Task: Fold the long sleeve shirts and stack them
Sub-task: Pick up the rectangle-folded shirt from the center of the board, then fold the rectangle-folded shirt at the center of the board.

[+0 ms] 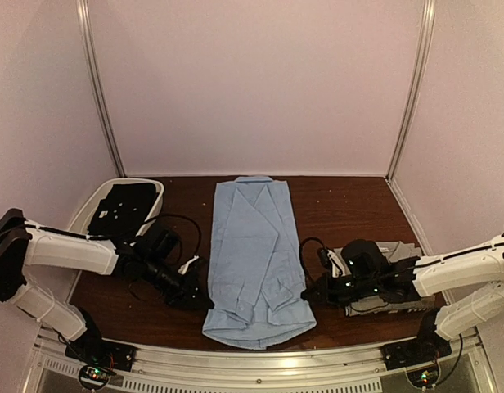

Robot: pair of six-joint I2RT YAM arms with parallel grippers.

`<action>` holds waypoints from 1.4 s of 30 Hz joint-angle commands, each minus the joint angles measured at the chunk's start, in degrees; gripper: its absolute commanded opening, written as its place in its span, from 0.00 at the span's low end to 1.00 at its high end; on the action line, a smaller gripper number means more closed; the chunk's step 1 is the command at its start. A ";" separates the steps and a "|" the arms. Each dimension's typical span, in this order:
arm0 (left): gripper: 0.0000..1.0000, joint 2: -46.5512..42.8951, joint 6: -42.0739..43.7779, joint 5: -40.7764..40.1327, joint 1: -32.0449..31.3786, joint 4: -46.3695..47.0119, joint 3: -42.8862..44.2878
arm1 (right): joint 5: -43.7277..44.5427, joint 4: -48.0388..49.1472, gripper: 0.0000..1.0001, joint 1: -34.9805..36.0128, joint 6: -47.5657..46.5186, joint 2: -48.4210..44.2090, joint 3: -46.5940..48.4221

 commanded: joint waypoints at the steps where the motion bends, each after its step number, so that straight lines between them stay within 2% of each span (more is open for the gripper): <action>1: 0.00 -1.55 -4.53 5.33 2.28 8.24 1.71 | -0.80 0.58 0.00 -2.90 -2.21 0.02 3.58; 6: 0.00 0.22 -12.03 7.45 5.62 18.71 2.41 | -2.76 4.50 0.00 -6.37 -3.47 4.06 8.12; 16: 0.00 13.38 -15.86 3.49 16.30 27.70 9.66 | -3.06 13.86 0.00 -17.31 -3.53 20.97 17.98; 23: 0.00 20.76 -20.08 2.43 18.03 36.99 9.89 | -5.21 16.89 0.00 -20.38 -3.05 30.38 22.62; 37: 0.00 22.77 -15.06 0.42 18.15 31.20 13.11 | -3.41 16.41 0.02 -21.76 -3.48 29.22 23.01; 42: 0.36 22.10 -12.03 -1.63 18.48 27.56 14.20 | -2.36 12.26 0.27 -21.91 -6.35 27.42 24.22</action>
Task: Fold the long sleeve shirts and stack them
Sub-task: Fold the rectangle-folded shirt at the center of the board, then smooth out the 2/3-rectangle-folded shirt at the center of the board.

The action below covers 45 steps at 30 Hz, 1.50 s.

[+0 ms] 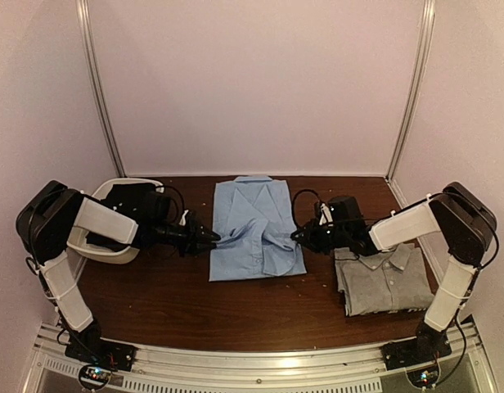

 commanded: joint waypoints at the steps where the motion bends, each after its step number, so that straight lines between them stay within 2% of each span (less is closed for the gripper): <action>1: 0.44 -0.24 4.62 -2.57 0.63 -3.11 2.19 | 2.16 -3.51 0.32 -0.69 -3.57 -3.98 2.36; 4: 0.54 -1.03 8.96 -4.25 1.16 -7.35 4.41 | 3.11 -6.74 0.47 -0.71 -6.03 -6.03 3.25; 7: 0.58 -2.49 15.33 -7.92 1.19 -14.27 7.94 | 3.64 -9.89 0.57 -0.60 -8.90 -8.35 3.85; 9: 0.59 -3.56 18.86 -10.31 1.19 -18.73 10.14 | 3.63 -11.68 0.60 -0.13 -10.93 -10.15 3.80; 13: 0.57 -5.23 23.08 -11.80 0.39 -24.42 13.47 | 6.11 -17.44 0.57 2.63 -15.89 -13.91 3.65; 16: 0.57 -5.03 26.85 -15.26 -2.61 -29.59 18.65 | 8.29 -20.98 0.55 5.07 -17.66 -16.07 2.67; 24: 0.57 4.21 34.03 -26.74 -12.49 -41.97 35.12 | 12.56 -27.24 0.51 10.47 -18.00 -18.10 1.63; 29: 0.60 13.15 37.52 -33.73 -17.36 -49.18 46.67 | 14.64 -26.75 0.50 11.07 -15.92 -20.76 -1.47; 36: 0.62 22.24 40.78 -41.33 -20.68 -57.00 58.65 | 14.64 -23.70 0.57 12.76 -12.87 -23.06 -5.36; 41: 0.59 25.62 41.63 -47.36 -21.89 -62.14 63.64 | 14.65 -22.61 0.57 14.26 -11.90 -22.47 -5.80; 45: 0.54 25.85 42.08 -49.99 -22.18 -63.51 64.71 | 14.56 -22.22 0.58 14.80 -11.62 -22.07 -5.72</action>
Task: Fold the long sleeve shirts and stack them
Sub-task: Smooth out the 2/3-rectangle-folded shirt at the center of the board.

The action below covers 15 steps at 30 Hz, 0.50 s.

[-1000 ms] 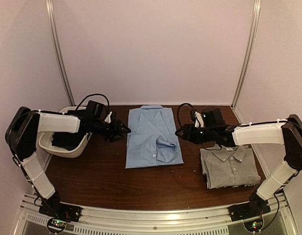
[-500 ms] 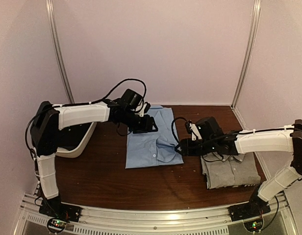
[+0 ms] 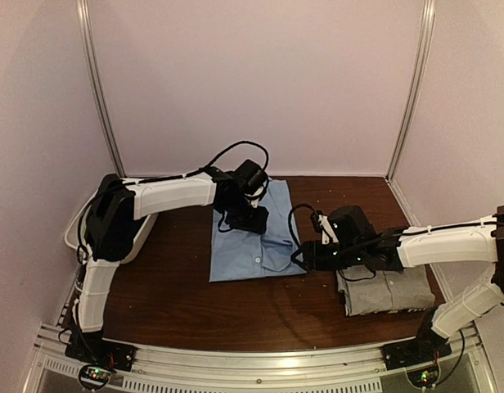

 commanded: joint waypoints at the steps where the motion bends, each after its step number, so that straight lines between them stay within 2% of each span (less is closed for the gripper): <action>1: 0.52 0.54 1.96 -5.55 -0.39 -3.43 2.62 | 1.19 2.07 0.58 0.73 1.09 0.11 -0.47; 10: 0.28 0.72 2.57 -4.56 -0.39 -3.91 3.36 | 0.11 4.11 0.58 1.65 1.99 1.57 -1.01; 15: 0.11 0.76 2.70 -4.28 -0.39 -3.86 3.63 | -0.75 5.64 0.57 2.17 2.74 2.11 -1.65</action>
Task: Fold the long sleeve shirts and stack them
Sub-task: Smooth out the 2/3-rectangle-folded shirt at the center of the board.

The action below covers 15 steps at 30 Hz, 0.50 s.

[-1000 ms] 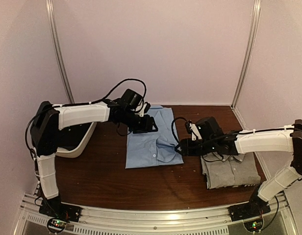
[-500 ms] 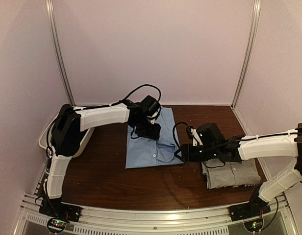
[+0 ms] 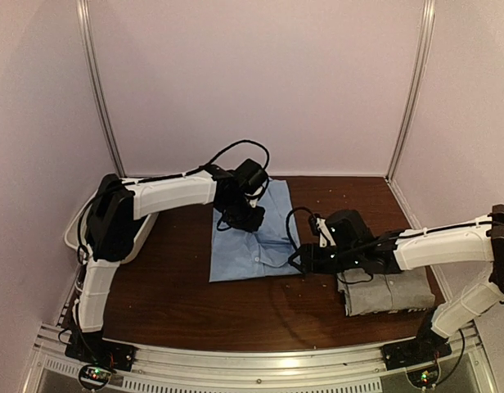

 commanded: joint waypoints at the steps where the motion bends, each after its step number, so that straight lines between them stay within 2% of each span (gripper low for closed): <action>1: 0.08 0.53 0.63 -0.22 -0.26 0.08 1.79 | -0.94 3.19 0.57 0.91 1.20 1.04 -0.74; 4: 0.00 0.31 -0.17 -0.42 -0.24 0.16 1.75 | -1.74 4.57 0.54 1.07 1.72 2.10 -0.65; 7: 0.00 -1.00 -1.62 -0.88 -0.19 1.26 0.00 | -1.64 6.21 0.49 1.07 2.13 3.38 -0.45; 15: 0.00 -9.45 -7.85 -2.93 -0.17 10.65 -11.81 | -2.70 9.26 0.40 -1.75 1.90 10.16 4.78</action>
